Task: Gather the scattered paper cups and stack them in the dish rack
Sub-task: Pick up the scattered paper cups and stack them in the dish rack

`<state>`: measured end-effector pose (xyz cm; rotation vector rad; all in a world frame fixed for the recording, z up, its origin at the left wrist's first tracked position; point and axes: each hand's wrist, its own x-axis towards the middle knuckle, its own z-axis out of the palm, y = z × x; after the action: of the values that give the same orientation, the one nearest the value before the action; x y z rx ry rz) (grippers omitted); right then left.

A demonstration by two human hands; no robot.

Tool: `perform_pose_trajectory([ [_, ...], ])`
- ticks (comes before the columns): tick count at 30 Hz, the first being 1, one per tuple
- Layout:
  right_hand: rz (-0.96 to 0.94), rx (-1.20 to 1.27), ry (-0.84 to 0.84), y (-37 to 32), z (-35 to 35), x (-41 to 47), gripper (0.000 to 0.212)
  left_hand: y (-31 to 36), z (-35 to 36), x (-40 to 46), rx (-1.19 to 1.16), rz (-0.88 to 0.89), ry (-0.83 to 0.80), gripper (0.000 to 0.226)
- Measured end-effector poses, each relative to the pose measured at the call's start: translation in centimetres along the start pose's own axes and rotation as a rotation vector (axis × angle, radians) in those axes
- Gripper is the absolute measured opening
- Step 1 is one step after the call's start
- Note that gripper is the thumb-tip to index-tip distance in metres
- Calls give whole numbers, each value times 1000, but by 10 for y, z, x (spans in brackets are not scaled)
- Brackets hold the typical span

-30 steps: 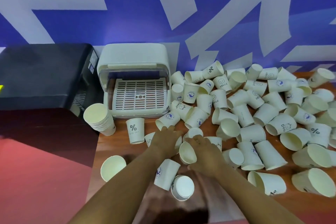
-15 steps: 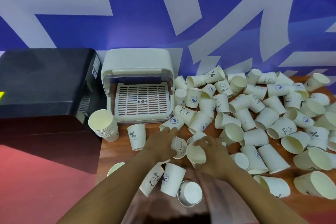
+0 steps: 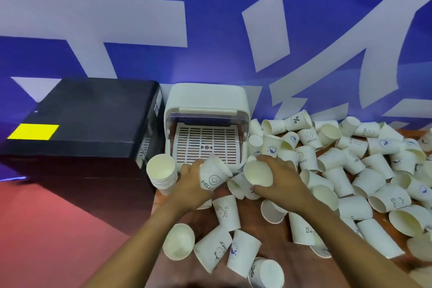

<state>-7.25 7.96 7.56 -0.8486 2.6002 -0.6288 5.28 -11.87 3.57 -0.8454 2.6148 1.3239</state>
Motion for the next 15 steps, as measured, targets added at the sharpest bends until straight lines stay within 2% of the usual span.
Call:
perform_pose_trajectory([
  [2,1,11,-3,-9,2,7,77,-3,-8,3,-40,-32,9,71],
  [5,-11,-1,-19,-20,6,17,79,-7,-16,9,-263,-70,17,68],
  [12,-56,-28,-34,-44,14,42,80,2,-24,21,-568,-27,97,77],
  [14,-69,-30,-25,-49,15,50,81,6,-27,25,-571,-31,143,82],
  [15,-72,-26,-20,-51,15,53,82,8,-29,28,-500,-31,167,83],
])
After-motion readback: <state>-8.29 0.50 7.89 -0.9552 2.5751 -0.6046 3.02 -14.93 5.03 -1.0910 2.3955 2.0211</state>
